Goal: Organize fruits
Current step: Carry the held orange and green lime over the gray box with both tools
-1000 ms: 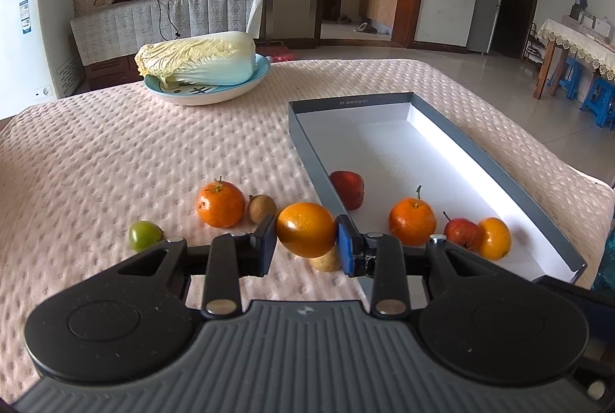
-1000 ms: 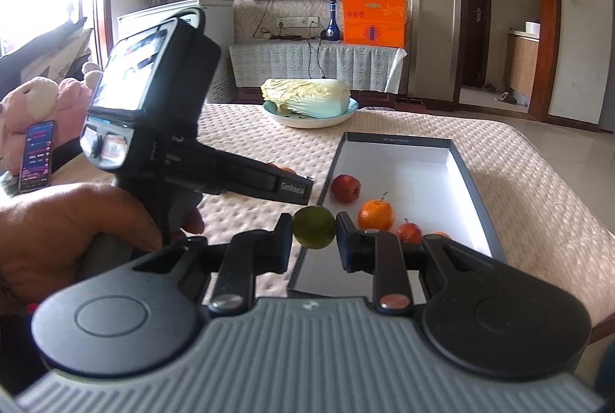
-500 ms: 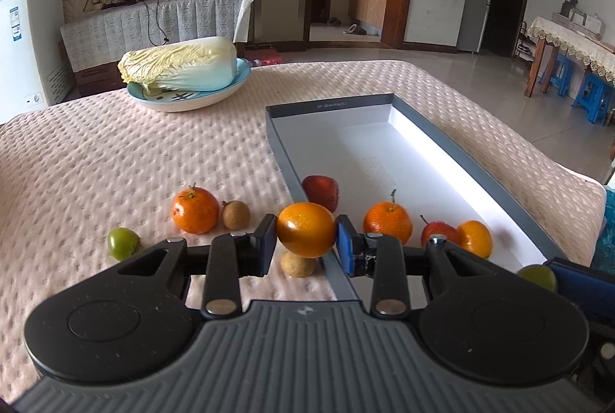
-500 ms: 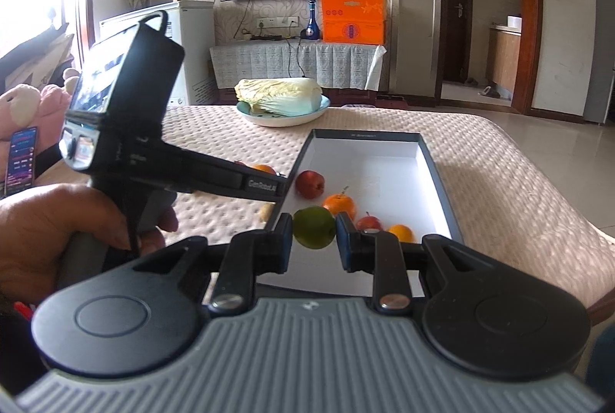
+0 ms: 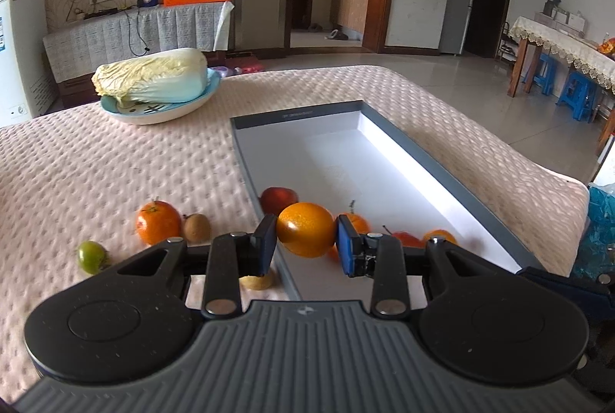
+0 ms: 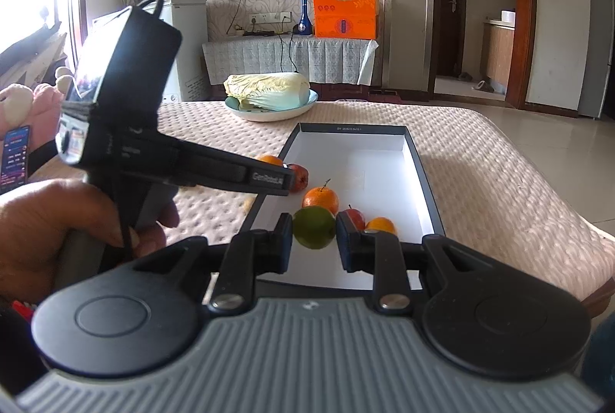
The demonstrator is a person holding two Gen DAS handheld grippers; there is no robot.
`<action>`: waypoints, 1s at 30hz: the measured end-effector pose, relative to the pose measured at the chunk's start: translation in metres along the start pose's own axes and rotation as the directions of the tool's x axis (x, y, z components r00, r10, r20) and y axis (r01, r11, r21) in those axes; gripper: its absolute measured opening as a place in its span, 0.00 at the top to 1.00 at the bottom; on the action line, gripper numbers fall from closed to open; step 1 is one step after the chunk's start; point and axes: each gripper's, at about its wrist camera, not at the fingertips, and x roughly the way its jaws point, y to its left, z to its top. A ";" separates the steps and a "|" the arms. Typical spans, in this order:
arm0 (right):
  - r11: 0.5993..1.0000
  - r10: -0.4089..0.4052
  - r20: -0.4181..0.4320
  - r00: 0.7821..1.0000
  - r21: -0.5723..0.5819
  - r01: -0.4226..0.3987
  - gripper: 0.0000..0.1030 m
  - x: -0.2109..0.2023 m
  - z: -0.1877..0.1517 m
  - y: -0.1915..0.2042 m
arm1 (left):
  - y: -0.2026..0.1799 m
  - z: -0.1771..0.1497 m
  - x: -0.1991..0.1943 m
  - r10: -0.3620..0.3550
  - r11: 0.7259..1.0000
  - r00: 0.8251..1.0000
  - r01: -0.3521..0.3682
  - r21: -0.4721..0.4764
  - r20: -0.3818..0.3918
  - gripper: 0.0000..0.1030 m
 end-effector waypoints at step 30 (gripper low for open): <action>0.999 -0.013 -0.062 0.998 -0.040 0.011 0.73 0.038 0.012 -0.038 | -0.022 0.021 0.045 -0.050 0.998 0.999 0.051 0.034 -0.010 0.63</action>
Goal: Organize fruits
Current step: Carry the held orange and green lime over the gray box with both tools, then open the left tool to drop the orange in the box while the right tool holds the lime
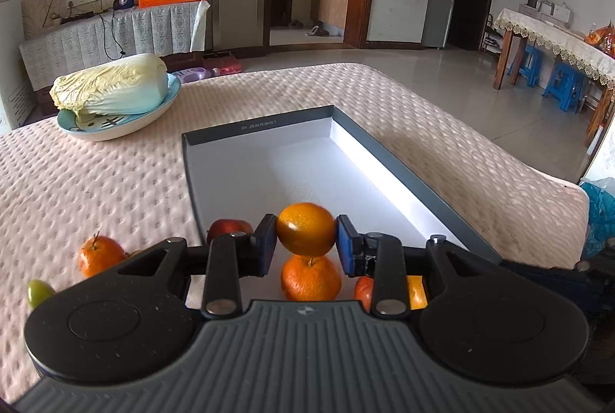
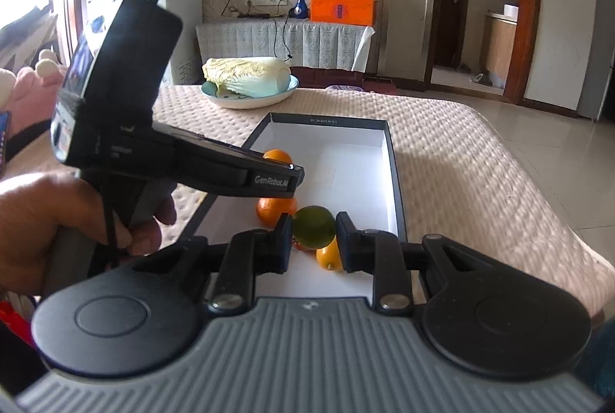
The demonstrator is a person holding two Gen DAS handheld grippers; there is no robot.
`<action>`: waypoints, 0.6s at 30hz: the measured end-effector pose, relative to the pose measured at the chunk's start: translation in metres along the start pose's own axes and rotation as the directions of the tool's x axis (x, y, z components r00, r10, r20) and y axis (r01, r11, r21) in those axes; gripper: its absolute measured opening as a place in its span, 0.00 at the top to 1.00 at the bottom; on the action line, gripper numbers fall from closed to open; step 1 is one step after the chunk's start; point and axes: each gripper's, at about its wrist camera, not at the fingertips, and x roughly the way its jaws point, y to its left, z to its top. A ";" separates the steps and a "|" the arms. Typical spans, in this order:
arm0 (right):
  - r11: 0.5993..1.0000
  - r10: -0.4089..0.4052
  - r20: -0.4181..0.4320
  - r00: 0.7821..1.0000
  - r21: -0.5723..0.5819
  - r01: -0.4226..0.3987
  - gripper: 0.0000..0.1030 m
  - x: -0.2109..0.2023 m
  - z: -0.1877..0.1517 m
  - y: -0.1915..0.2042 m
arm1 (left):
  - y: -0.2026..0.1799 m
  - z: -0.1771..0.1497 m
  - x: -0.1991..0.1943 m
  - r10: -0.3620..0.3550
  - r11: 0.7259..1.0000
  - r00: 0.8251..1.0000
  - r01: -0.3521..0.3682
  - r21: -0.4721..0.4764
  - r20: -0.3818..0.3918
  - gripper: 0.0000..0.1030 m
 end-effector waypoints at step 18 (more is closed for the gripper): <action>0.999 0.034 -0.006 0.999 0.019 -0.034 0.74 -0.011 -0.005 0.004 | -0.012 0.021 0.032 0.009 1.000 1.000 -0.009 0.019 -0.023 0.63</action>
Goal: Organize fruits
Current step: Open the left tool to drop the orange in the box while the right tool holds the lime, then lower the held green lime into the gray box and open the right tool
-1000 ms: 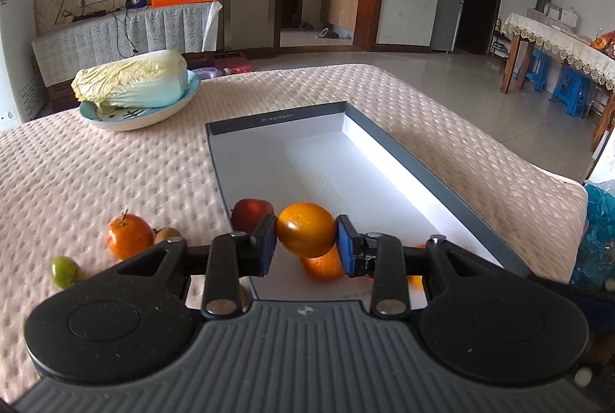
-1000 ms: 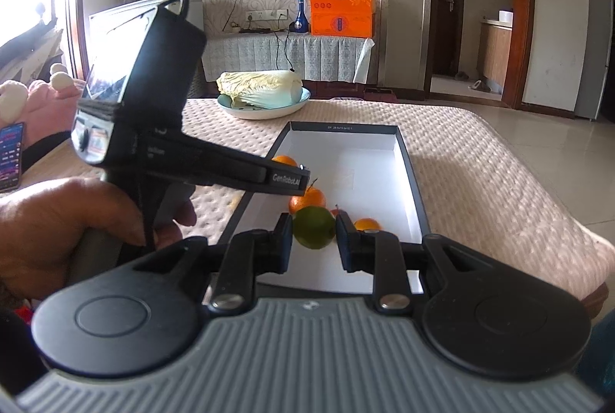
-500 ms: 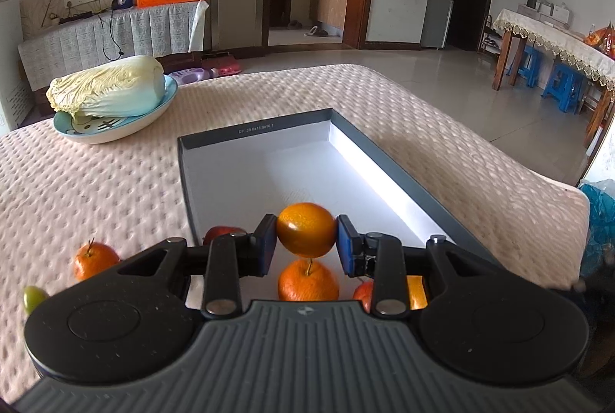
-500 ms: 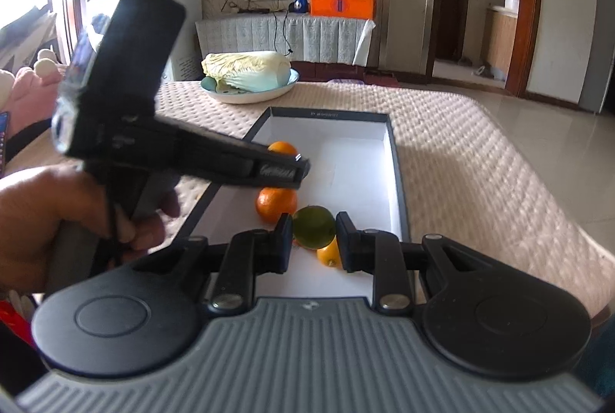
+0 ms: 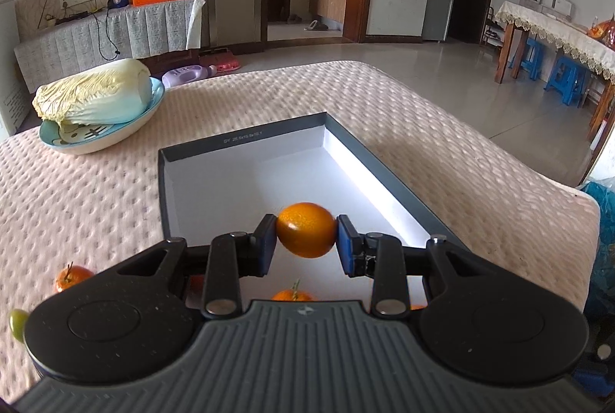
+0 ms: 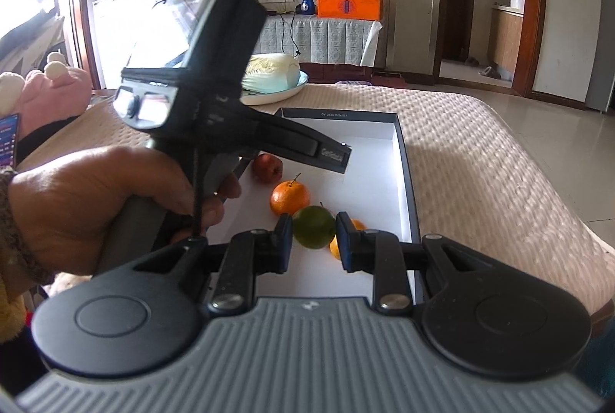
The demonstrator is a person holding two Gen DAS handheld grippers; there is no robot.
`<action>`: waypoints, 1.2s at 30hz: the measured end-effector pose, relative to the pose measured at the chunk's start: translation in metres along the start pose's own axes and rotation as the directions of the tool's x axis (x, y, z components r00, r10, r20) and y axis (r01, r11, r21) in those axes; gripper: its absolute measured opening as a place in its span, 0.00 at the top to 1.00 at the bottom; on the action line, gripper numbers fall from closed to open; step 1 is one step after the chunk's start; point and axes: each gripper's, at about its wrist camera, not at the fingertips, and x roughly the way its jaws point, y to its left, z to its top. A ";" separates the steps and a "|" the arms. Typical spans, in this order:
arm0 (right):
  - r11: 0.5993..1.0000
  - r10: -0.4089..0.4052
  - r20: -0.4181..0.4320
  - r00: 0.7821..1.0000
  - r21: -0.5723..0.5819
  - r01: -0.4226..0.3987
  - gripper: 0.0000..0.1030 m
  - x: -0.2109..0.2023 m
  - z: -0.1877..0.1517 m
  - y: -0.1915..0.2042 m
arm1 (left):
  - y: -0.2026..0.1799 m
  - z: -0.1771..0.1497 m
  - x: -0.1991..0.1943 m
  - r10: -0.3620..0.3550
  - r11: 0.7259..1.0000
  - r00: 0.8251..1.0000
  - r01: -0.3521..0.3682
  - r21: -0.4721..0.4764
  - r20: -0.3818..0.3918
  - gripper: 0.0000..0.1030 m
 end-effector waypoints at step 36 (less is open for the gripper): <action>0.995 -0.038 0.013 0.999 0.090 0.037 0.73 0.005 0.002 -0.015 | 0.004 -0.027 -0.072 0.098 0.995 0.994 -0.097 -0.005 0.046 0.44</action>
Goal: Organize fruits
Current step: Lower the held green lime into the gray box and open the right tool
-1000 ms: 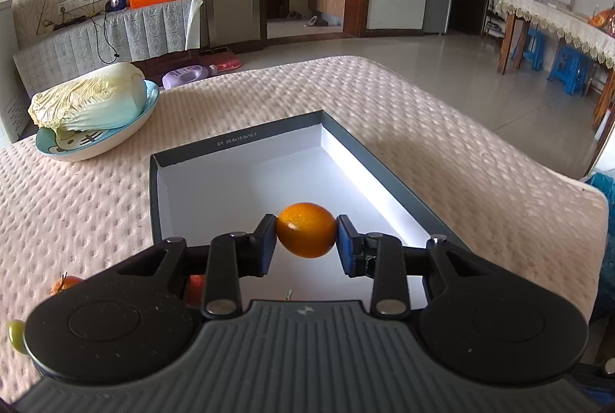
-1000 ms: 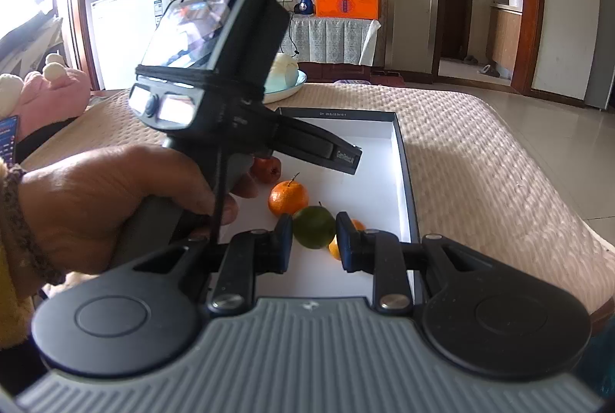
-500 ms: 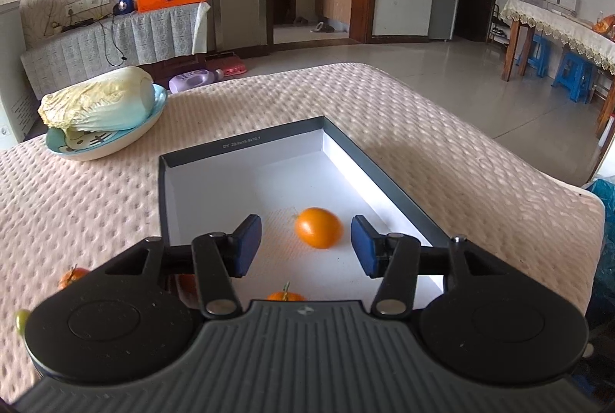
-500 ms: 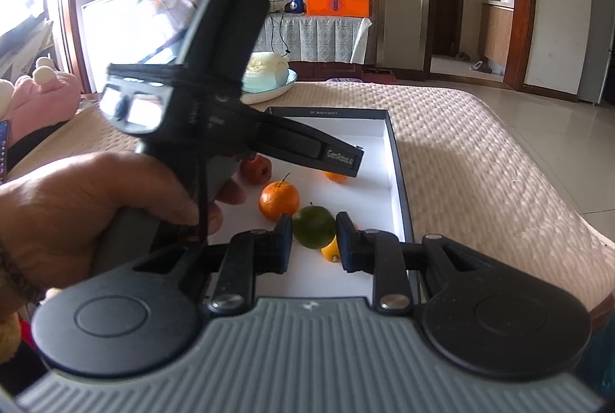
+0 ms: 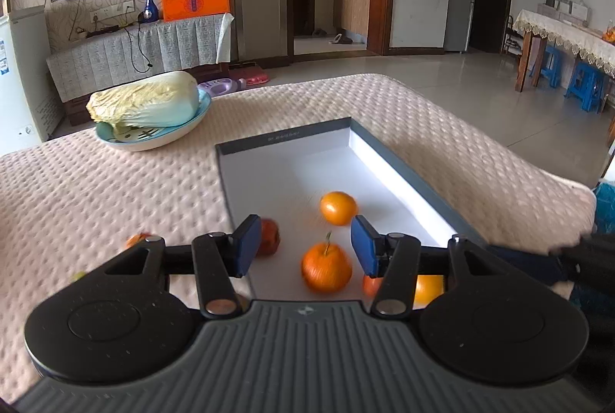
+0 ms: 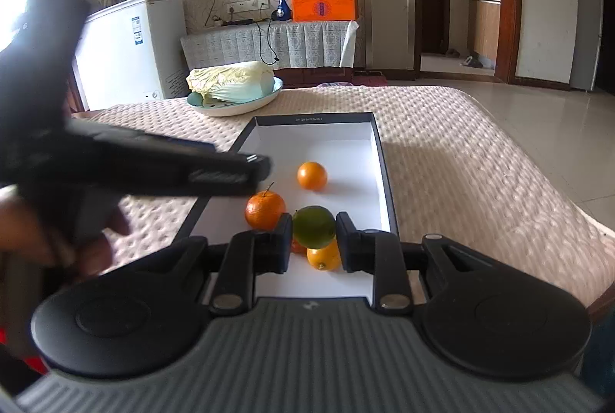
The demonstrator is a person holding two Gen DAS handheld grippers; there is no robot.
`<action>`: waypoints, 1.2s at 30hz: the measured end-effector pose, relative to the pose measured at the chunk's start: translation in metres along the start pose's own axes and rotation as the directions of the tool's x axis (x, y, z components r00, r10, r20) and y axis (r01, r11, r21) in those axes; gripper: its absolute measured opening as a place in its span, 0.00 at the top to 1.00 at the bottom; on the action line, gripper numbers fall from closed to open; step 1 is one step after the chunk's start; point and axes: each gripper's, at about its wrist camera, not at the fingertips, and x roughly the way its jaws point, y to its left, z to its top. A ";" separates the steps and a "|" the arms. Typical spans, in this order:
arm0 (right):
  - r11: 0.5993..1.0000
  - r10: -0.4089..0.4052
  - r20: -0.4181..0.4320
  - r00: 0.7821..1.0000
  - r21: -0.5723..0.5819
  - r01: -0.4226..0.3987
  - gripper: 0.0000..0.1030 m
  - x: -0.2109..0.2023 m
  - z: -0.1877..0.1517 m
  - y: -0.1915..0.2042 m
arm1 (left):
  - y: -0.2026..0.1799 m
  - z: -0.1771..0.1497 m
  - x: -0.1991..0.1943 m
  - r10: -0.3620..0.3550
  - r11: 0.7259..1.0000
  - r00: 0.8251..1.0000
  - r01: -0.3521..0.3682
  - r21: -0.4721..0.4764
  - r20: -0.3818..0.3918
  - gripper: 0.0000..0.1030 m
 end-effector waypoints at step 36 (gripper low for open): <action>0.998 -0.028 0.010 1.000 0.059 0.028 0.72 0.053 0.021 0.010 | 0.055 -0.033 -0.041 0.025 0.998 0.999 -0.026 -0.060 -0.030 0.44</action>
